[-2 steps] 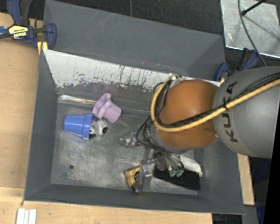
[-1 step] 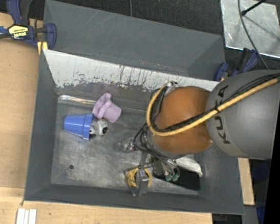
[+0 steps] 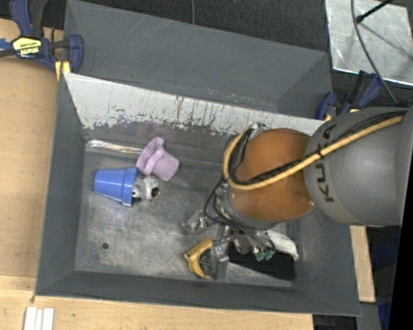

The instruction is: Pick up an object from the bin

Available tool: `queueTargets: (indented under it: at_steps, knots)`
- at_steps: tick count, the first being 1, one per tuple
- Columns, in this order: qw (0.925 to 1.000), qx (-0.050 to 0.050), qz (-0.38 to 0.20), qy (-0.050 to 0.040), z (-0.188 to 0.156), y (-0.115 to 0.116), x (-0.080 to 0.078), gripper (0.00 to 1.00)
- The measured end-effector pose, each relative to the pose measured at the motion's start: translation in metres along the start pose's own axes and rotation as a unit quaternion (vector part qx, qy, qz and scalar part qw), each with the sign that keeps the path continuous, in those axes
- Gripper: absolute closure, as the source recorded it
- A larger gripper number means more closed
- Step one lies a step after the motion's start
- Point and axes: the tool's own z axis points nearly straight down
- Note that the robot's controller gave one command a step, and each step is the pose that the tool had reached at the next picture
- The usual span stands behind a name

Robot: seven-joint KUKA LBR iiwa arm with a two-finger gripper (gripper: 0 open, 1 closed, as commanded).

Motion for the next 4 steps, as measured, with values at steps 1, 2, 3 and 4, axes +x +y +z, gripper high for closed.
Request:
queueTargets:
  at_steps: [1, 2, 3, 4]
  knots:
    - [1.0000, 0.000, 0.000, 0.0000, 0.000, 0.000, 0.000, 1.00]
    - [0.9999, 0.002, 0.000, -0.0134, -0.036, 0.000, -0.003, 1.00]
    - [0.9998, 0.002, -0.011, -0.0139, -0.095, 0.000, 0.006, 1.00]
    - [0.9998, 0.003, -0.015, -0.0157, -0.237, 0.003, 0.014, 1.00]
